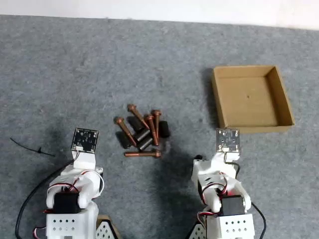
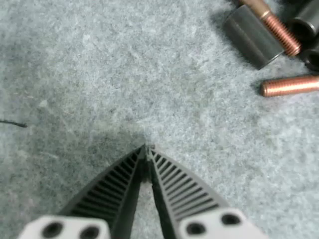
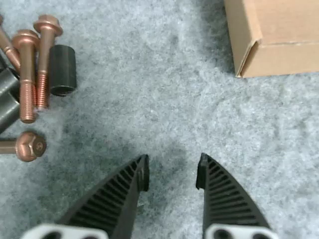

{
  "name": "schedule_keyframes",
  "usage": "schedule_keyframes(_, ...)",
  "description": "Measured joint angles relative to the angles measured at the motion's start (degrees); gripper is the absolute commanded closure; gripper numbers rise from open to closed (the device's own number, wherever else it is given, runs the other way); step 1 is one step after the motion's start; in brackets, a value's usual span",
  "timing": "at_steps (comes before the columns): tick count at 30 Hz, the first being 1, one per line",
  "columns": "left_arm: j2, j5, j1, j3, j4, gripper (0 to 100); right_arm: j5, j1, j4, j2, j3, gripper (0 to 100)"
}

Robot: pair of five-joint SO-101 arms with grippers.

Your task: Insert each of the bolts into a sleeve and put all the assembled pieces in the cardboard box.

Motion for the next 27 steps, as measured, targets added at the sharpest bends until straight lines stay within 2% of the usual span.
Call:
schedule_keyframes(3,0.0,0.0,0.0,0.0,0.0,99,-0.1,-0.1,0.0,0.0,0.0,84.7)
schedule_keyframes(7,0.0,0.0,0.0,0.0,0.0,99,-0.1,-3.6,0.0,0.0,0.0,84.7)
schedule_keyframes(13,0.0,0.0,3.3,0.0,0.0,99,-0.1,-4.6,-0.2,0.0,0.0,84.7)
schedule_keyframes(15,0.0,0.0,3.3,0.0,-0.4,99,-0.1,-6.3,-4.2,0.0,0.0,84.7)
schedule_keyframes(20,0.0,0.0,1.8,-3.3,-7.6,99,-0.1,-6.9,-15.0,0.0,0.0,84.7)
schedule_keyframes(27,-0.1,-0.1,-1.1,-14.0,-16.9,99,-0.1,-6.5,-16.7,0.0,0.0,84.7)
